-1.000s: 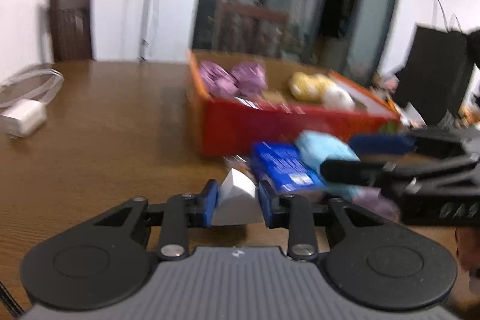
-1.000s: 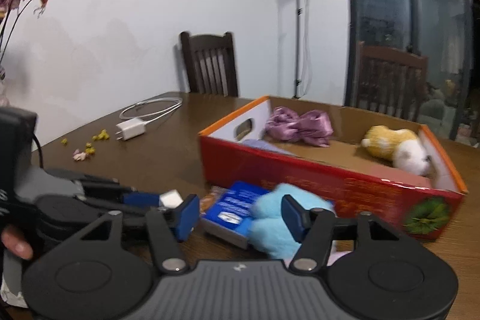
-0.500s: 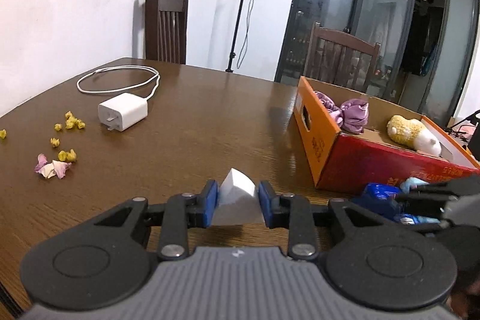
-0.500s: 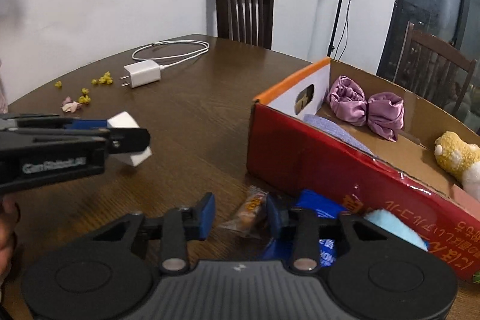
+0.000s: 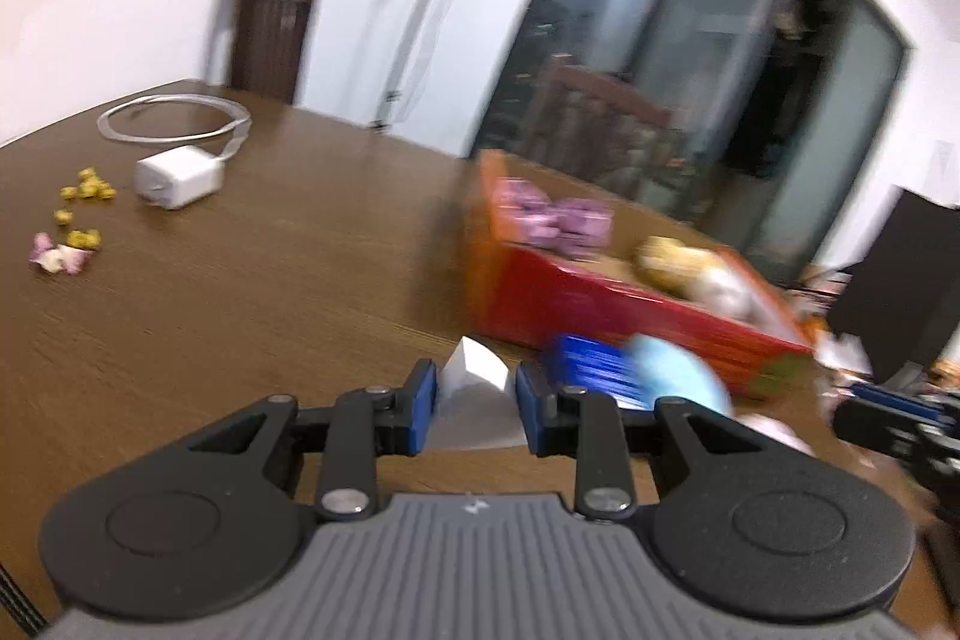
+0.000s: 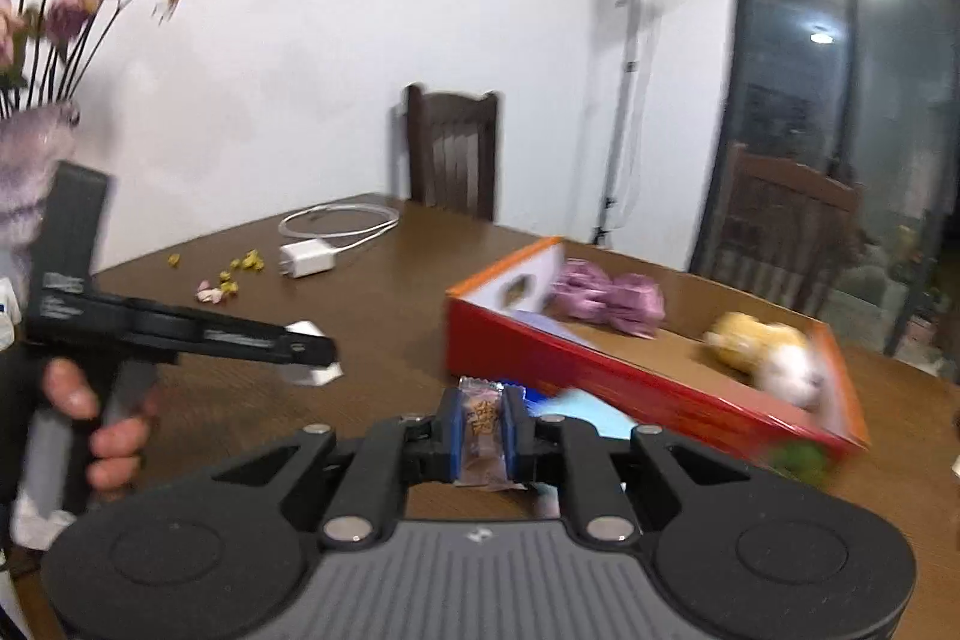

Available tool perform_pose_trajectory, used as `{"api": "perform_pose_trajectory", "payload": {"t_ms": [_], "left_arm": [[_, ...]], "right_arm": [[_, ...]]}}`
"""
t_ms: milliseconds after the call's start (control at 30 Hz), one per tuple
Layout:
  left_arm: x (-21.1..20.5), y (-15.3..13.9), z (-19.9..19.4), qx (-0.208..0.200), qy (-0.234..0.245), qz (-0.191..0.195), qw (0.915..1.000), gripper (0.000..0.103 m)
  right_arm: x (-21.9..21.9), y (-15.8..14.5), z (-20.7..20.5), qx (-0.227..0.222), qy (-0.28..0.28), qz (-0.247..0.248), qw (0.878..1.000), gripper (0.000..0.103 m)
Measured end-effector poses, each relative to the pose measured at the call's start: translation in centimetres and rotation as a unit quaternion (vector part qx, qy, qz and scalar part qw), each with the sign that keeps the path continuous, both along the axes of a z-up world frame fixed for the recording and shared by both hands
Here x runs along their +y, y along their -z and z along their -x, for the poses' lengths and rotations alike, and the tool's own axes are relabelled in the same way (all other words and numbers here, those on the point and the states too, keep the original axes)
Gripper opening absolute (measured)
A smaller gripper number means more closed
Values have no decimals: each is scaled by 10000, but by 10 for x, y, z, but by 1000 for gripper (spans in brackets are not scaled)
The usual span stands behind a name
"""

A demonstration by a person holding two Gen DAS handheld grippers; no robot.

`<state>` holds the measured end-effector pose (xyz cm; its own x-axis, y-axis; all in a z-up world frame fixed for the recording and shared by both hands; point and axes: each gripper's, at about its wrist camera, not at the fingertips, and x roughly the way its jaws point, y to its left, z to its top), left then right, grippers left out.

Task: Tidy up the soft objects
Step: 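Carry the wedge and snack packet over the box with both tools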

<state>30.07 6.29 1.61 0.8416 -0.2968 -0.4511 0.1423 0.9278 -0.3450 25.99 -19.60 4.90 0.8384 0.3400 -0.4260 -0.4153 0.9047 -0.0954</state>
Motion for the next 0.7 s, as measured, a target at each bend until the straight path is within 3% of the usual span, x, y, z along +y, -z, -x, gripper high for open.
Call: {"api": "perform_pose_trajectory", "payload": {"t_ms": [167,300,500,700], "left_arm": [[-44,-24,53,-419,645,-4,9970,30],[-72,-33,64,-521,898,-92,9946,30],[-94,-41,40,-573,913,-347,9936,30],[-94,-54,-35,-635,1051,-666,9902,31]], "right_arm": [[-57,2,47,-29,630,-300,9976,13],[-91,13,68,101,887,-724,9934,13],[-116,16,66,58,946,-964,9908,13],[-116,9,10,16,750,-915,9930,13]]}}
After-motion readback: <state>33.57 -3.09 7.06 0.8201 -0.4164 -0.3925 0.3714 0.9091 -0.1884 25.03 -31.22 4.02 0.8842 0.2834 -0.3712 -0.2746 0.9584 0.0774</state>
